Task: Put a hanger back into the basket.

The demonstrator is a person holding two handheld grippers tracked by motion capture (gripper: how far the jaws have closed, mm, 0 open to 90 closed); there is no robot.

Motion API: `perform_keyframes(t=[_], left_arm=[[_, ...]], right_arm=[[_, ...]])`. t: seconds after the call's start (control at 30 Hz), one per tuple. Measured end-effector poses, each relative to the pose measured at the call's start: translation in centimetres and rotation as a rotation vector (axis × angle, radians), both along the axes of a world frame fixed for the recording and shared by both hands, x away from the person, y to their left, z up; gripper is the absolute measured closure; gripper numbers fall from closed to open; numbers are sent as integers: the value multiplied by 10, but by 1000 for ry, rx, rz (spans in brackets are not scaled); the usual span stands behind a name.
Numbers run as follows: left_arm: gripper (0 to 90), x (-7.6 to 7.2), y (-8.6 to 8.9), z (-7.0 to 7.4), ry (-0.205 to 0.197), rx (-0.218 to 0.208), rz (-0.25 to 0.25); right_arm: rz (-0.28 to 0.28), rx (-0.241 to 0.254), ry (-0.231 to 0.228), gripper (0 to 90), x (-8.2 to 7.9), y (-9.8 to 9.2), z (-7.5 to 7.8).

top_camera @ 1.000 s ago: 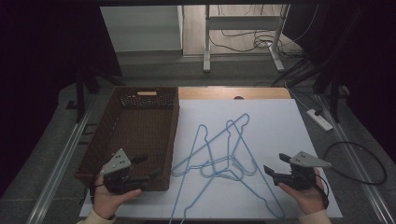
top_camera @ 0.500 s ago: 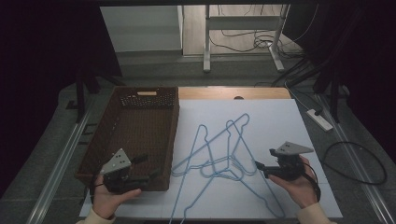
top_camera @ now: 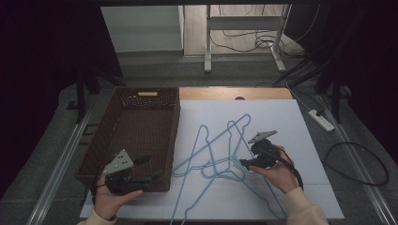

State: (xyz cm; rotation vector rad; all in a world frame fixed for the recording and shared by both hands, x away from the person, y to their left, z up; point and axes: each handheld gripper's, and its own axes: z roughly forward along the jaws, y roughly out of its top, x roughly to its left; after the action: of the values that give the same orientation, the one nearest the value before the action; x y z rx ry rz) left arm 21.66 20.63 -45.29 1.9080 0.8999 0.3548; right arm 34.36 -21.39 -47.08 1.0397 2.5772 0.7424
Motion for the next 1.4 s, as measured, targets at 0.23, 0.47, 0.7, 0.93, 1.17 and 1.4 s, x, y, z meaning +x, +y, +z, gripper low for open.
perform_keyframes(t=[0.23, 0.47, 0.7, 0.93, 1.17, 1.4], left_arm=[[296, 0, -1, 0, 2, 2, 0], [297, 0, -2, 0, 2, 3, -3], [296, 0, -2, 0, 3, 3, -3], [297, -1, -4, 2, -3, 4, -6], [297, -3, -9, 7, -25, 23, -9], [299, -2, -17, 15, -31, 24, -15]], right_arm=[[20, -73, 70, 440, 12, 18, -10], [0, -129, 120, 541, 23, 30, -20], [-20, -148, 188, 700, 32, 37, -27], [-41, -130, 199, 844, 34, 36, -26], [-37, -101, 189, 857, 32, 33, -20], [-43, -18, 164, 860, 29, 19, -5]])
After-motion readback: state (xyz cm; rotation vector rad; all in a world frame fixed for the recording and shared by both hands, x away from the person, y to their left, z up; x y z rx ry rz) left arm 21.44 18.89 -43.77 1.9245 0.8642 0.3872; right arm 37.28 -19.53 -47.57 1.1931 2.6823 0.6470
